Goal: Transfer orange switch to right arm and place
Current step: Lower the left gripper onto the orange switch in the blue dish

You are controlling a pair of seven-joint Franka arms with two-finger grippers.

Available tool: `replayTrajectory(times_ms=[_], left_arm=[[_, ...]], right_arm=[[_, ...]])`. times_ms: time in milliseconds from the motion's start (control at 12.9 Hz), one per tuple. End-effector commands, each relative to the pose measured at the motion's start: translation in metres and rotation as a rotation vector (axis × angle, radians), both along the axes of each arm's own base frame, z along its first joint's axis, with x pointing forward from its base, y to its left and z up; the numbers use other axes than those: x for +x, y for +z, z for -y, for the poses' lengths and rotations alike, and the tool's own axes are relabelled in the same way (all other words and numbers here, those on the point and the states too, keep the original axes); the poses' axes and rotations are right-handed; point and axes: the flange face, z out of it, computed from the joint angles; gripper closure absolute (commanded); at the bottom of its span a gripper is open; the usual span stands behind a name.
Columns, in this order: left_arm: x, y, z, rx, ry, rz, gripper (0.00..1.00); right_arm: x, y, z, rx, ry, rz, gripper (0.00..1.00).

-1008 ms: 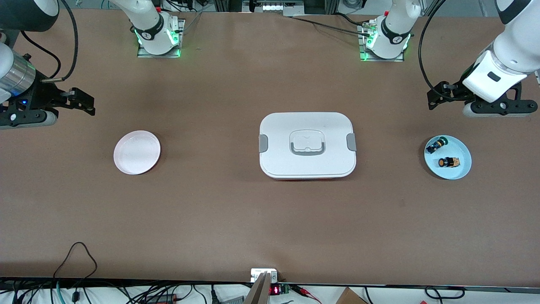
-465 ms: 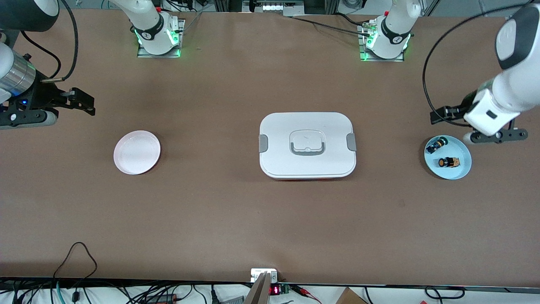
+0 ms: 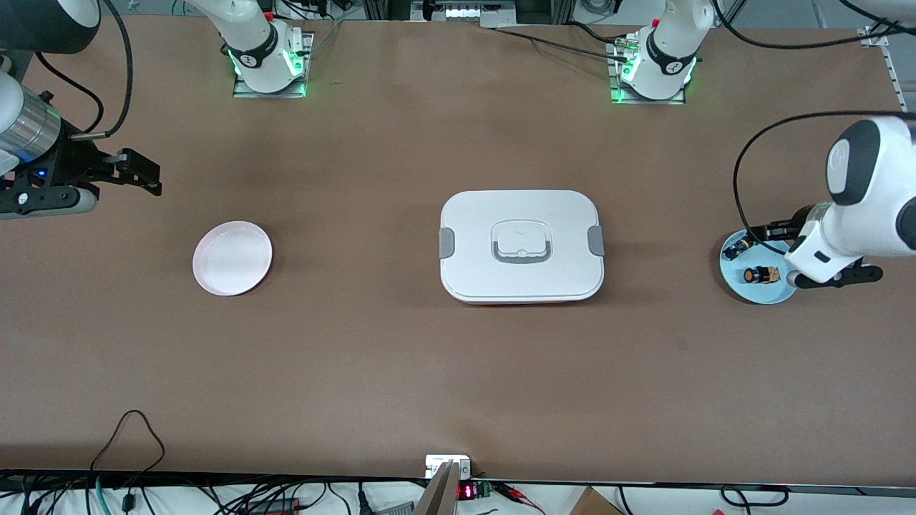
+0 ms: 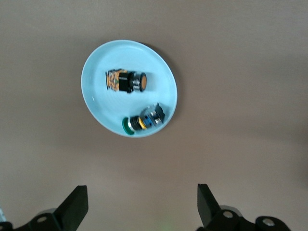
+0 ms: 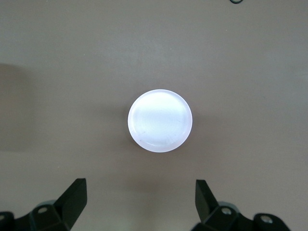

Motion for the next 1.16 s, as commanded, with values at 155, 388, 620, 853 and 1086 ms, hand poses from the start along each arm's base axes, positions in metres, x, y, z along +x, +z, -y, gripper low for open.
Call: replayTrajectory(times_ms=[155,388,620,853,1086], left_arm=[[-0.014,-0.073,-0.059,-0.059,-0.129,0.154,0.00],[-0.025,-0.113,-0.075,-0.073,-0.132,0.246,0.00],[-0.026,-0.132,-0.084,-0.080,-0.134,0.280,0.00],[-0.024,-0.149,-0.086,-0.087,-0.134,0.310,0.00],[-0.025,-0.166,-0.095,-0.093,-0.117,0.344,0.00]], right_arm=[[-0.001,0.004,-0.004,0.012,0.004,-0.003,0.00],[-0.001,0.004,-0.004,0.012,0.006,-0.003,0.00],[-0.001,0.005,-0.003,0.012,0.004,-0.002,0.00],[-0.001,0.004,-0.004,0.012,0.009,-0.003,0.00],[0.001,0.000,-0.003,0.011,0.008,-0.008,0.00]])
